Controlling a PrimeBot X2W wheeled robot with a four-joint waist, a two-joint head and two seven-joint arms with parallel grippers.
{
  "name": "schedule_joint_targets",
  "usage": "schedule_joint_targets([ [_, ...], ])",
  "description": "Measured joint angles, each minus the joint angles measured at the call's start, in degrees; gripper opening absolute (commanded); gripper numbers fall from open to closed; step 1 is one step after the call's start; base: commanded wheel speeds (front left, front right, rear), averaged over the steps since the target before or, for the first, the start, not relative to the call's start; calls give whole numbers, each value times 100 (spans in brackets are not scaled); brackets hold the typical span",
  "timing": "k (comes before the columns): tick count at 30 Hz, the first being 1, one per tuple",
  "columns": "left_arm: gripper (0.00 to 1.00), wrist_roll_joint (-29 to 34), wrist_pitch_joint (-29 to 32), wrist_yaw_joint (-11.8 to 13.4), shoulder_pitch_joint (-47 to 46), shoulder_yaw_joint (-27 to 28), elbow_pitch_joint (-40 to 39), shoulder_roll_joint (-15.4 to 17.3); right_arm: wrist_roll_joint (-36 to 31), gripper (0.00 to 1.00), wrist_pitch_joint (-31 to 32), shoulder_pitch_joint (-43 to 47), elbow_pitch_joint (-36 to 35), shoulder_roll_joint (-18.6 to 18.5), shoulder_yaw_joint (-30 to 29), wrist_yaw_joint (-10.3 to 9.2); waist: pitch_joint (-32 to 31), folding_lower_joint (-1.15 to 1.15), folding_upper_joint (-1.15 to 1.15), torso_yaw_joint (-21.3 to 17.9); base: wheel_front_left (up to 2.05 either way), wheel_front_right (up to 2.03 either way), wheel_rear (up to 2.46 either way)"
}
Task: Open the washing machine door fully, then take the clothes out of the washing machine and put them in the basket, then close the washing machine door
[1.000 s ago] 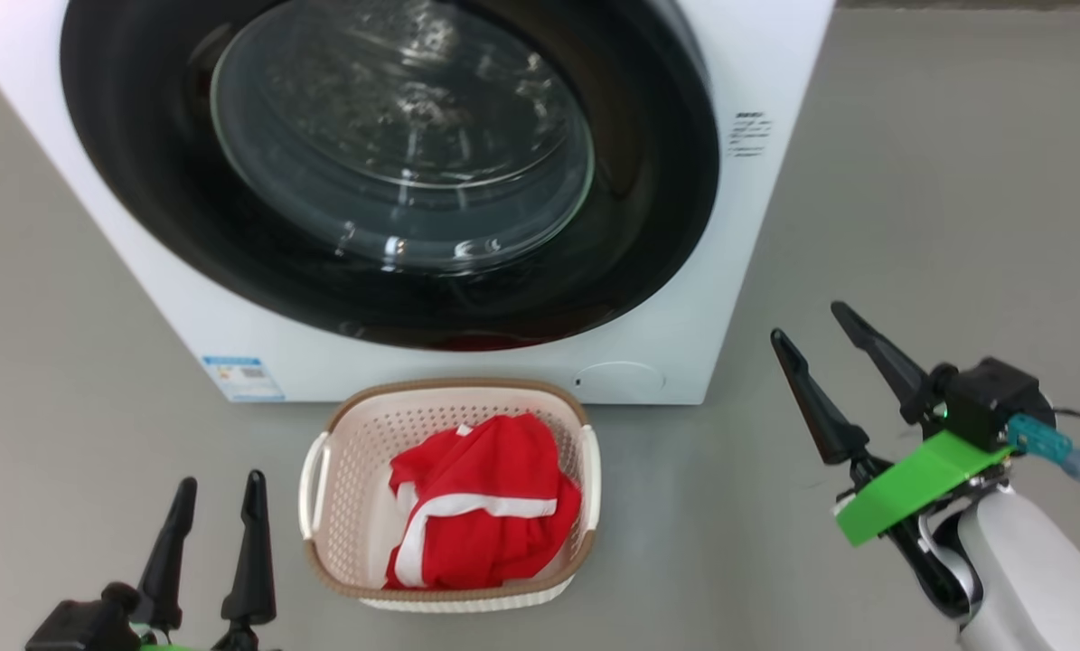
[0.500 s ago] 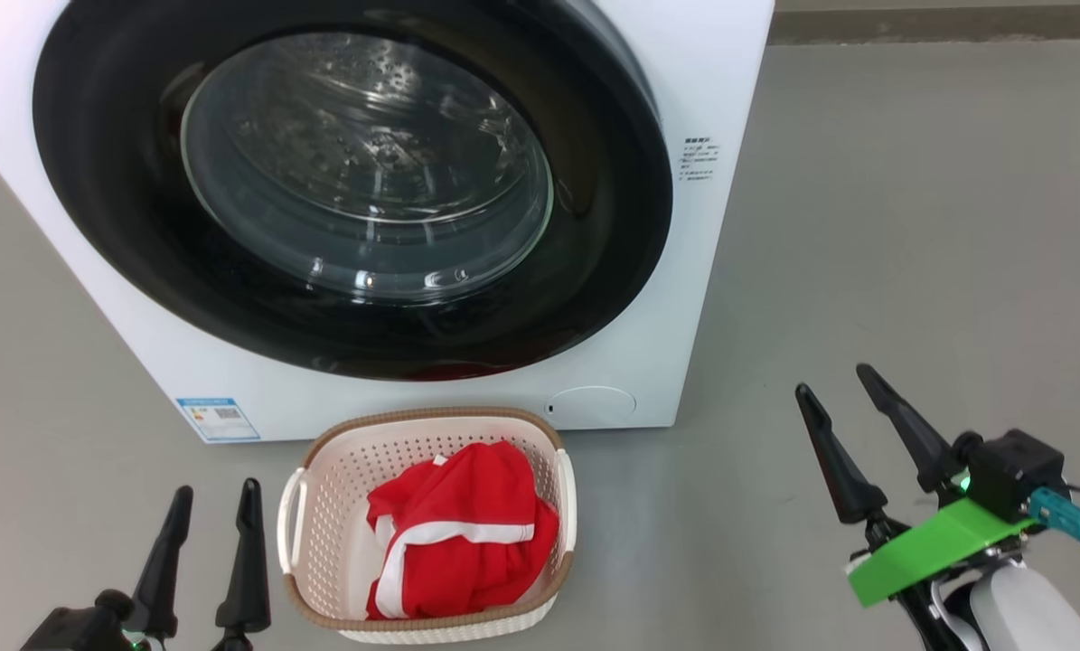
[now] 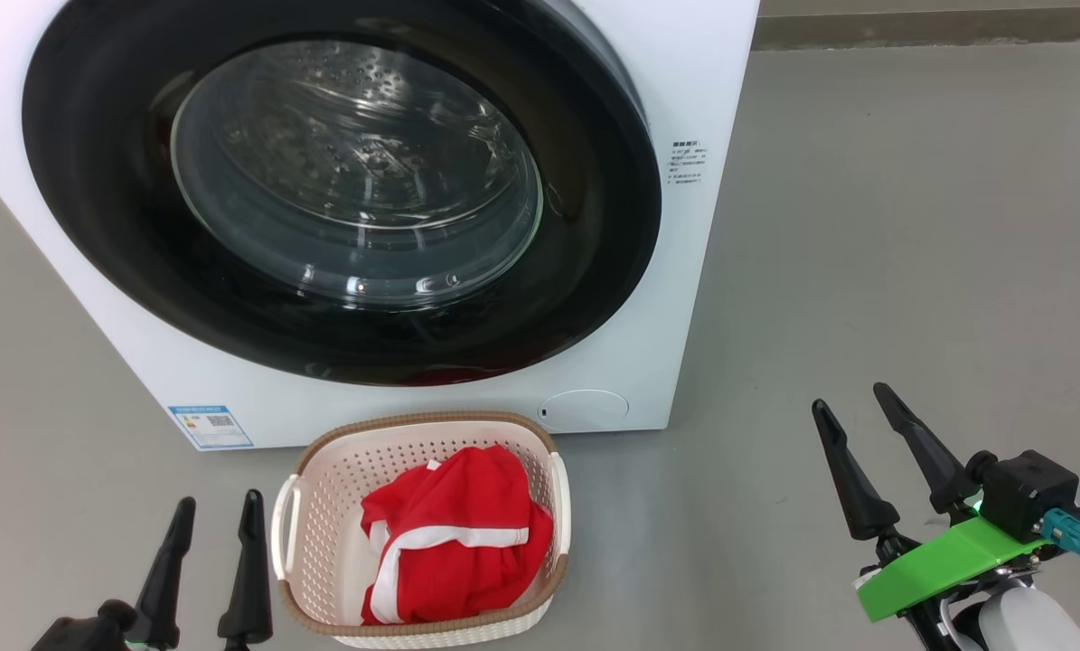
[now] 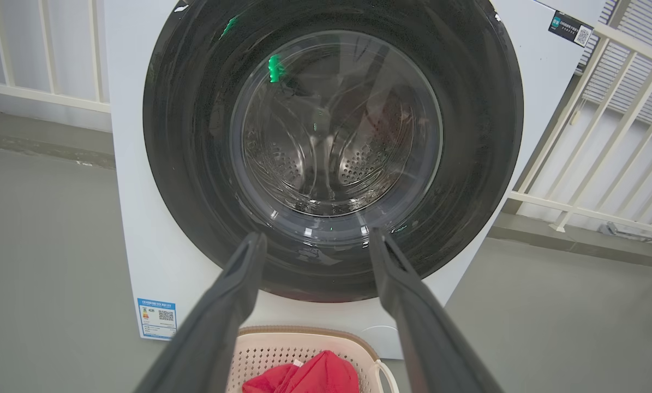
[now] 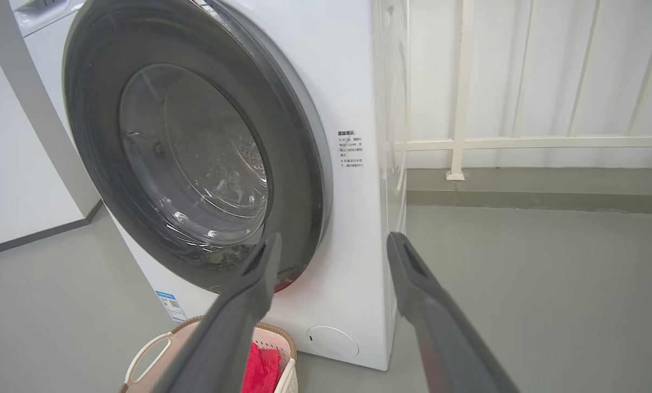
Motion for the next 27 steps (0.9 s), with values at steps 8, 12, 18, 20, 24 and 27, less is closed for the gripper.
schedule_joint_targets([
  [8,100,0,0,0,0,-14,5,0,-1,100,0,41,-2,10,-3,0,2,0,0,12,0,0,0],
  [12,100,0,0,0,0,-22,7,0,-1,100,0,42,-3,10,-12,0,-3,0,0,22,0,0,0],
  [18,100,-1,0,0,0,-41,19,0,-1,100,0,47,-4,12,-22,0,-5,0,0,36,0,0,0],
  [20,100,-1,0,0,0,-41,19,1,-2,100,0,56,-4,14,-22,0,-5,0,0,37,0,0,0],
  [24,100,-1,0,0,0,-38,20,2,-2,100,0,68,-3,31,-23,0,-23,0,0,37,0,0,0],
  [27,100,-1,0,0,0,-38,20,3,-2,100,0,68,-2,38,-24,0,-27,0,0,38,0,0,0],
])
